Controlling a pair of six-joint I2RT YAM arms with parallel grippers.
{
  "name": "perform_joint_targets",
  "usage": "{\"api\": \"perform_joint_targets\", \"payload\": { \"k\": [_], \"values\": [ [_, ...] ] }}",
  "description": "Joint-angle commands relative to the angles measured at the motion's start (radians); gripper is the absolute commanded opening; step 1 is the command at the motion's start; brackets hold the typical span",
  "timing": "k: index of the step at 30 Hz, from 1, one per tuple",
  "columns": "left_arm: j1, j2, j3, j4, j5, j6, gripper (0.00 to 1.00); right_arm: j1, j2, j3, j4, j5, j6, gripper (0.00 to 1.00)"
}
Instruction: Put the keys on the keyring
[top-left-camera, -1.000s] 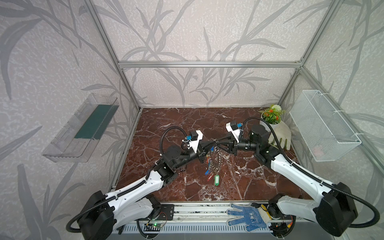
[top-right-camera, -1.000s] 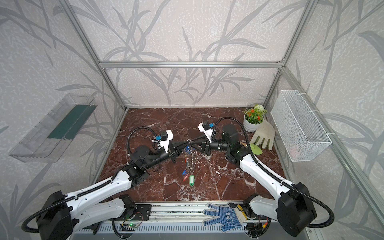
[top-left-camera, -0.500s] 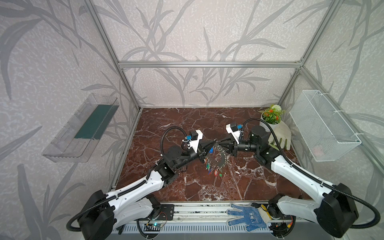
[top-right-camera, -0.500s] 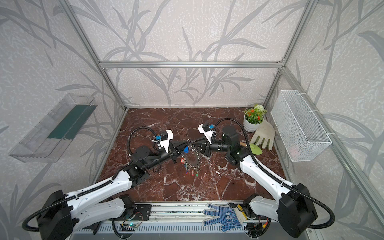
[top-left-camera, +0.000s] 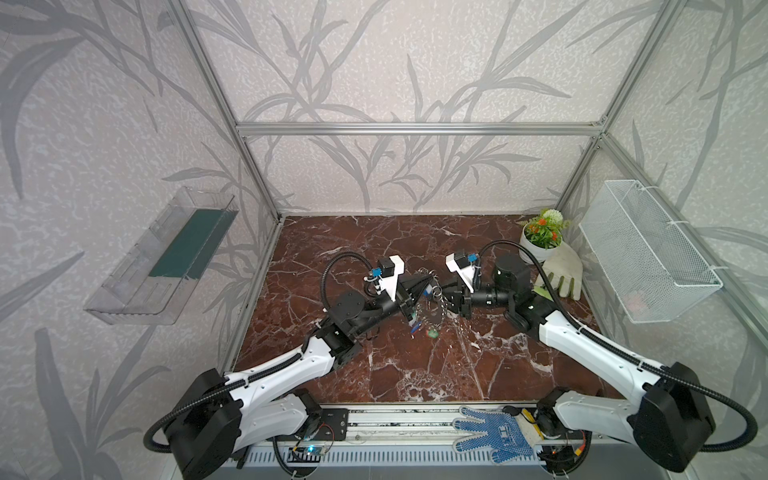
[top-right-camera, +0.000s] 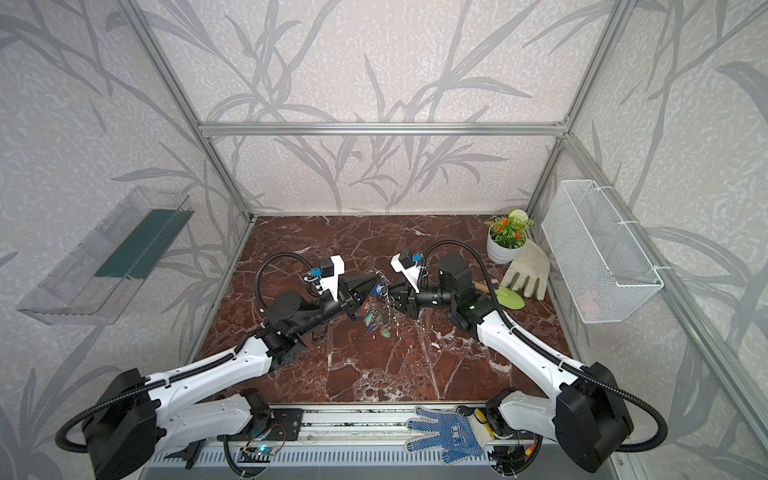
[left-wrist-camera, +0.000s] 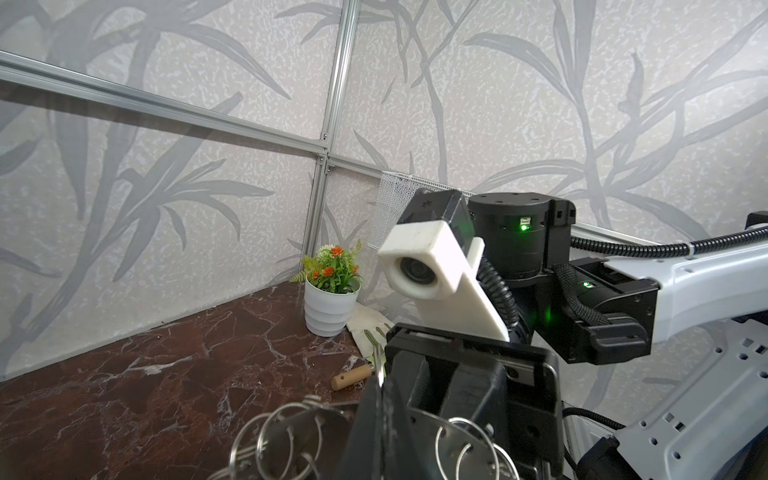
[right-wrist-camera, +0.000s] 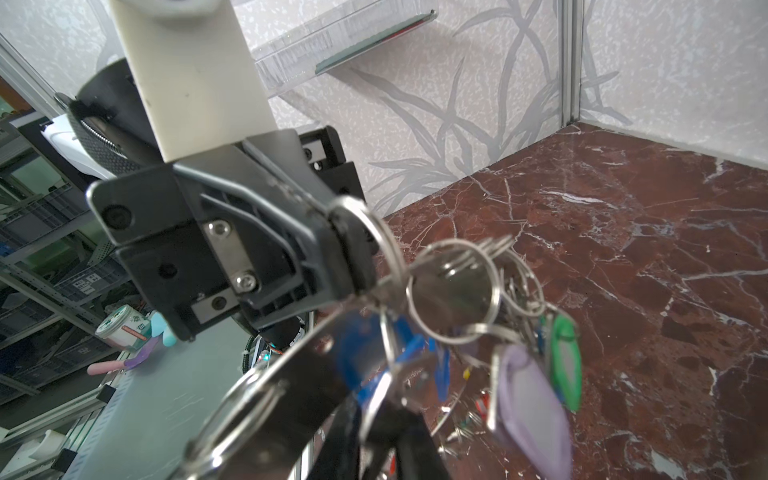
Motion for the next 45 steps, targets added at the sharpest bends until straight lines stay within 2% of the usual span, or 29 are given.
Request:
{"api": "perform_joint_targets", "payload": {
  "k": [1,8,11,14,17,22,31,35,45],
  "values": [
    [-0.003,-0.039,0.01,0.119,-0.027,-0.012,0.0,0.006,-0.037,0.021,-0.038,0.023,-0.019,0.18],
    [-0.003,-0.09,-0.013,0.073,-0.043,-0.025,0.0,-0.012,-0.084,0.017,-0.084,0.101,-0.029,0.18],
    [-0.001,-0.108,-0.013,0.045,-0.028,-0.024,0.0,-0.046,-0.113,0.011,-0.084,0.144,-0.011,0.33],
    [-0.001,-0.117,-0.013,0.021,-0.005,-0.021,0.0,-0.094,-0.149,0.006,-0.066,0.18,0.033,0.39],
    [-0.001,-0.112,-0.013,0.025,0.018,-0.026,0.0,-0.108,-0.173,0.004,-0.021,0.136,0.057,0.48],
    [-0.001,-0.085,-0.001,0.038,0.081,-0.041,0.0,-0.102,-0.171,0.007,0.085,0.032,0.083,0.52],
    [0.0,-0.042,0.014,0.056,0.136,-0.06,0.0,-0.107,-0.095,0.003,0.303,-0.117,0.221,0.4],
    [0.0,-0.027,0.02,0.071,0.164,-0.07,0.0,-0.106,-0.083,0.0,0.29,-0.123,0.207,0.35],
    [0.008,-0.036,0.017,0.08,0.177,-0.079,0.0,-0.106,-0.06,-0.015,0.284,-0.155,0.189,0.34]
  ]
}}
